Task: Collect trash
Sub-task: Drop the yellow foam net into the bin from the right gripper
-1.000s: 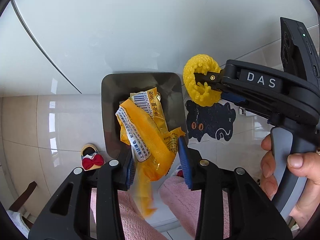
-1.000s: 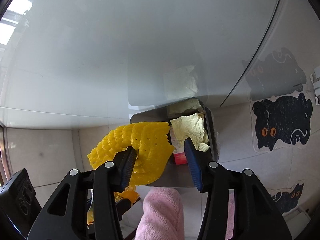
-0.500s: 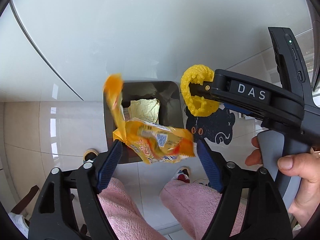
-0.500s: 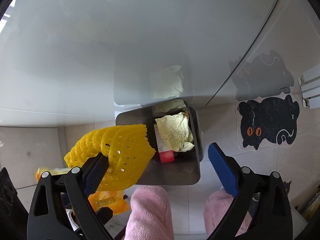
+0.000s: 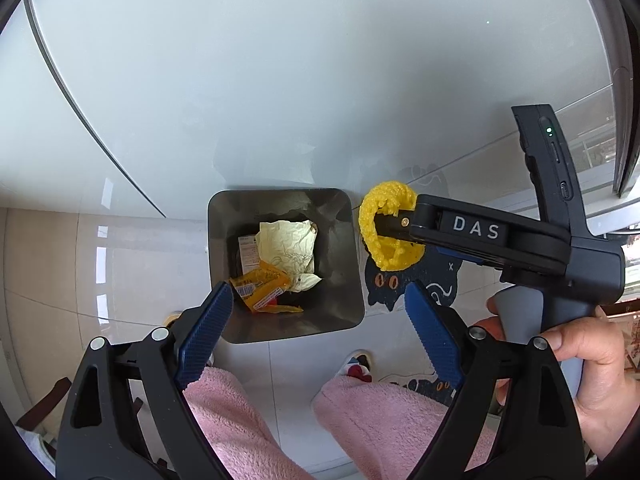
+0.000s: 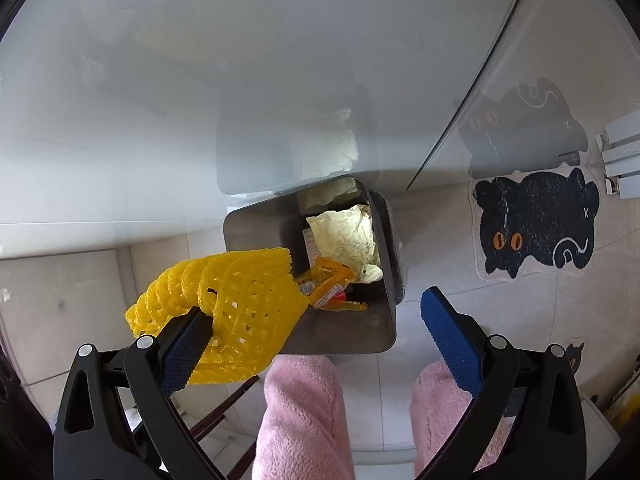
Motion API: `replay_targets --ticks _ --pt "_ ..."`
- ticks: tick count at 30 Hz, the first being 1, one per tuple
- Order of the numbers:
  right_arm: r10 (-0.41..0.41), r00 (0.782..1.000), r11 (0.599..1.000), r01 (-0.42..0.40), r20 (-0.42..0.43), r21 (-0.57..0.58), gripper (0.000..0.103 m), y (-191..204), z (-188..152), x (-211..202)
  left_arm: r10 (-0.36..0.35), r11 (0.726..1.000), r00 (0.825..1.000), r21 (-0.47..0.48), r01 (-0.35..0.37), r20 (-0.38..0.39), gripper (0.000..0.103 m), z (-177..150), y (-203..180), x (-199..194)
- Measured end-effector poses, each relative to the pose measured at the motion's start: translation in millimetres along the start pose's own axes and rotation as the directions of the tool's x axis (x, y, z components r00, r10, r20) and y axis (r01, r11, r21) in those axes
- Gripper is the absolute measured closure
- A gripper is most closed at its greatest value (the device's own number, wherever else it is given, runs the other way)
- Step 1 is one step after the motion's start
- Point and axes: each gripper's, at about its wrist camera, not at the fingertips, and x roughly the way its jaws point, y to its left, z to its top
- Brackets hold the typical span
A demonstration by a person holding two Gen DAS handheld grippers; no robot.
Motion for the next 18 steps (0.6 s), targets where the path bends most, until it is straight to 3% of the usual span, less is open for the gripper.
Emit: replay_targets --ticks 5,18 --pt "0.056 0.997 0.998 -0.056 -0.048 0.011 0.003 1 -1 3 -0.002 1.0 1.0 -0.003 0.002 0.015 0.02 3 5 -1" --pt "0.132 0.989 0.991 -0.131 -0.06 0.013 0.003 6 -5 -40 0.061 0.998 0.998 0.018 -0.061 0.019 0.021 14 2 -7"
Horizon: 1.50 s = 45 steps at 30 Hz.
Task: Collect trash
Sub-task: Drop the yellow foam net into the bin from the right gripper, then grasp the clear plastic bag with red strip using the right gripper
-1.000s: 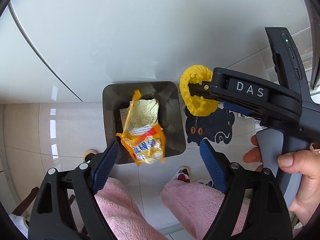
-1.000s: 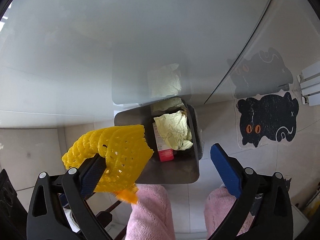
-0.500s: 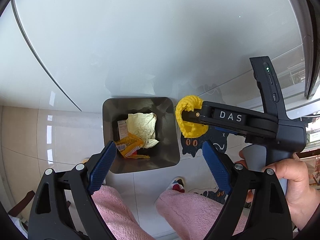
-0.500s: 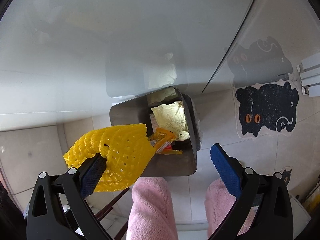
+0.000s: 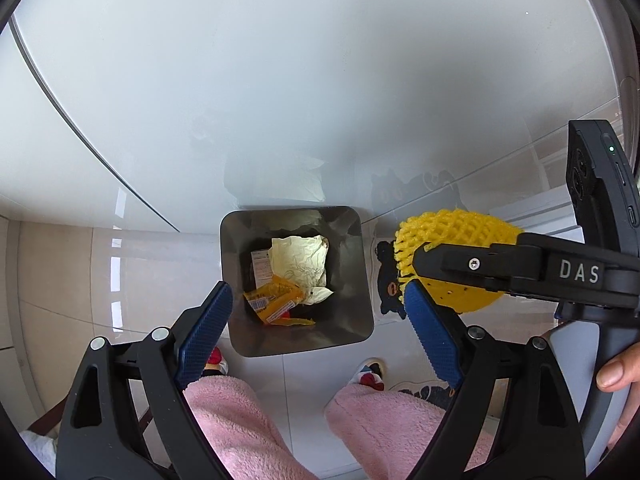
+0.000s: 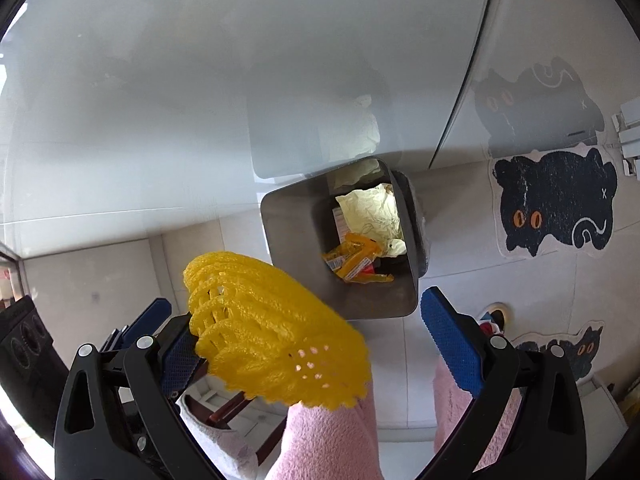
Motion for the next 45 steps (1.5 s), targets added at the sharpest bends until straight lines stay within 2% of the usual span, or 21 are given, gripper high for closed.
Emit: replay_targets --ticks 5,14,24,29,34,39,45 --pt "0.041 0.999 0.999 -0.041 0.01 0.007 0.003 10 0 -15 0.01 1.0 1.0 0.012 -0.011 0.01 0.021 0 -5 -12" --pt "0.018 0.999 1.0 -0.017 0.045 -0.018 0.003 26 -4 -51 0.018 1.0 1.0 -0.009 -0.018 0.011 0.021 0 -1 -38" --pt "0.047 0.986 0.997 -0.037 0.161 -0.066 0.003 46 -33 -159 0.001 1.0 0.995 0.022 -0.003 0.103 0.02 8 -22 -131" --pt "0.074 0.961 0.995 -0.055 0.265 -0.079 0.003 54 -40 -216 -0.001 0.998 0.983 0.059 -0.01 0.184 0.02 24 -35 -185" --pt "0.078 0.92 0.993 -0.037 0.383 -0.112 0.003 67 -35 -260 -0.011 0.995 0.961 0.094 -0.016 0.275 0.018 48 -41 -229" --pt "0.062 0.885 0.988 0.013 0.462 -0.157 0.003 86 -19 -282 -0.022 0.992 0.94 0.125 -0.022 0.34 0.018 81 -48 -268" --pt "0.048 0.859 0.976 0.067 0.51 -0.205 0.003 112 8 -292 -0.018 0.988 0.921 0.149 -0.044 0.39 0.018 123 -48 -287"
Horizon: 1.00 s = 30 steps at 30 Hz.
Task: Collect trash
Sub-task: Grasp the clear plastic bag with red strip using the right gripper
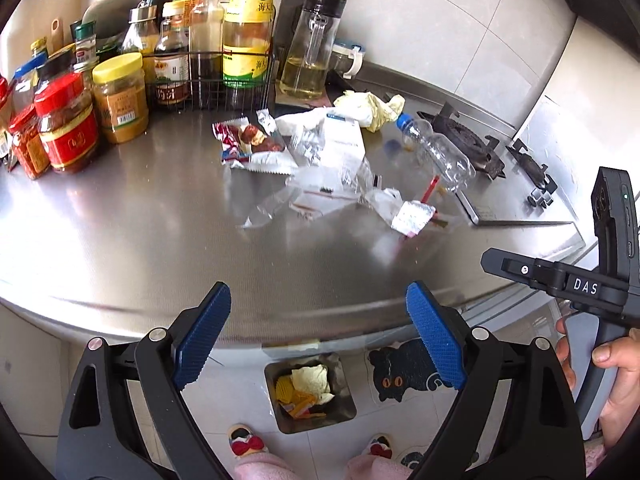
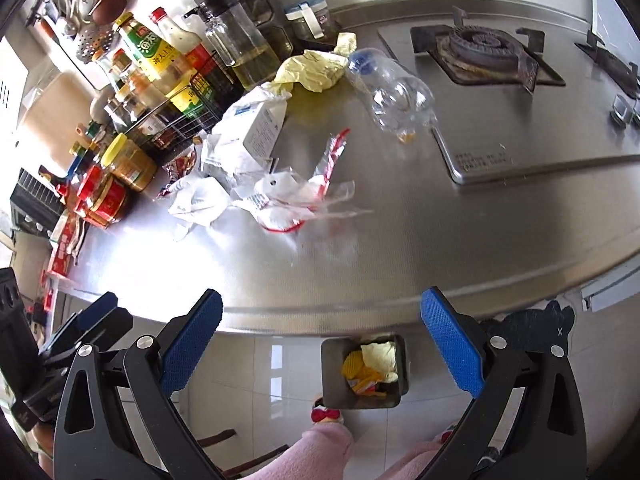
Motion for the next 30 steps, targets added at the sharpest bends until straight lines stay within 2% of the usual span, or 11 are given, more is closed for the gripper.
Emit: replay_targets --ticks 4,11,16,18,20,23,25,27,28,29,30 --pt "-0.023 0.999 0.998 0.025 0.036 -0.061 0.006 10 19 11 -0.006 1.0 1.0 0.007 0.006 0.003 0.019 25 11 14" --pt "-0.104 0.994 0.974 0.105 0.016 -0.201 0.035 22 32 43 -0.058 0.998 0.997 0.001 0.059 -0.057 0.026 56 19 51" --pt "-0.116 0.993 0.966 0.111 -0.007 -0.235 0.04 23 31 58 -0.078 0.997 0.992 0.006 0.079 -0.102 0.027 65 18 77" --pt "-0.117 0.993 0.964 0.109 -0.019 -0.244 0.046 23 31 63 -0.095 0.995 0.988 0.001 0.096 -0.121 0.034 66 16 85" --pt "-0.112 0.993 0.961 0.099 -0.04 -0.257 0.062 23 32 68 -0.108 0.994 0.984 0.003 0.11 -0.141 0.046 67 15 93" --pt "-0.109 0.992 0.959 0.088 -0.063 -0.27 0.071 24 31 74 -0.122 0.992 0.979 0.001 0.124 -0.163 0.06 66 13 101" --pt "-0.099 0.993 0.959 0.078 -0.064 -0.274 0.071 26 28 73 -0.136 0.99 0.977 0.003 0.138 -0.163 0.068 65 12 101" --pt "-0.1 0.993 0.956 0.079 -0.057 -0.283 0.07 29 27 72 -0.13 0.991 0.978 0.009 0.133 -0.166 0.083 64 11 102" --pt "-0.096 0.994 0.954 0.075 -0.059 -0.289 0.059 30 26 71 -0.127 0.992 0.978 0.007 0.13 -0.167 0.084 63 11 103" --pt "-0.091 0.995 0.953 0.072 -0.051 -0.293 0.043 32 26 70 -0.126 0.992 0.978 0.005 0.129 -0.168 0.087 62 11 103" --pt "-0.093 0.995 0.951 0.078 -0.037 -0.298 0.04 33 25 69 -0.125 0.992 0.978 0.005 0.128 -0.167 0.09 61 11 103"
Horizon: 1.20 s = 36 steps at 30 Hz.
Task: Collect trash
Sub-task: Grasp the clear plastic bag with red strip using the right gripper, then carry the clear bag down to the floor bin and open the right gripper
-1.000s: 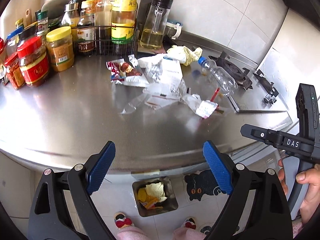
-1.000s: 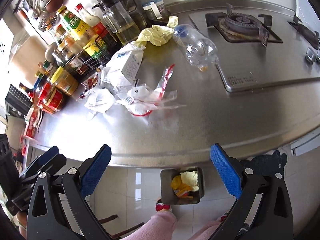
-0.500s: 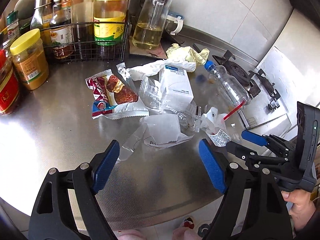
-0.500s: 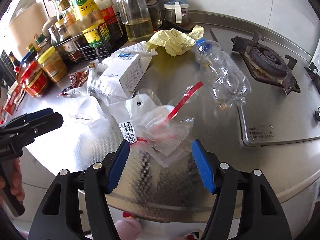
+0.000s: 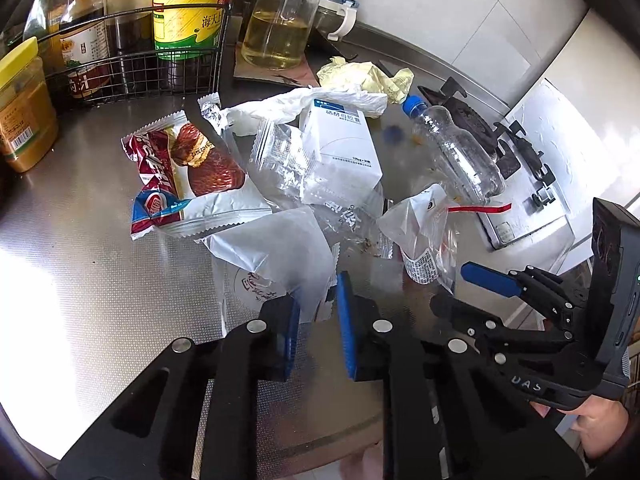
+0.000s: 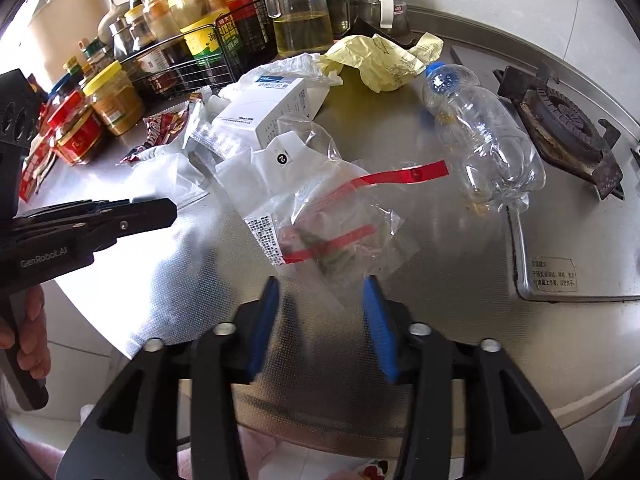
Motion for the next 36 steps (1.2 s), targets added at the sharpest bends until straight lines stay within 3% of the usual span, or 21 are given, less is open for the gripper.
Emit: replay_targets --ticks 3,4,9,11,13,18,26,36 --pt "-0.024 0.999 0.999 0.024 -0.021 -0.023 0.043 3 0 7 0.004 1.0 1.0 -0.001 -0.004 0.006 0.098 -2 0 -2" --pt "-0.024 0.999 0.999 0.023 -0.032 -0.028 0.052 4 1 10 0.002 1.0 1.0 -0.001 -0.002 0.008 0.098 -3 0 -2" --pt "-0.057 0.998 0.995 0.056 -0.01 -0.079 0.072 11 6 16 -0.001 1.0 1.0 0.005 0.001 0.024 0.1 -5 -1 -9" --pt "-0.055 0.998 0.995 0.054 -0.008 -0.082 0.094 13 9 18 0.001 1.0 1.0 0.003 -0.001 0.03 0.1 -6 -1 -10" --pt "-0.049 0.999 0.996 0.048 -0.004 -0.081 0.1 14 11 19 0.002 1.0 0.999 -0.007 -0.002 0.038 0.1 -6 -1 -13" --pt "0.014 1.0 1.0 -0.013 0.011 -0.017 0.101 7 9 10 0.005 1.0 0.998 -0.017 -0.004 0.069 0.101 -8 -1 -23" --pt "0.077 0.996 0.997 -0.077 0.045 -0.012 0.101 12 -12 -35 0.01 1.0 0.994 0.007 -0.011 0.112 0.102 -23 -17 -45" --pt "0.164 0.985 0.986 -0.165 0.058 0.004 0.101 20 -73 -96 0.01 1.0 0.993 0.022 -0.012 0.12 0.103 -78 -52 -75"
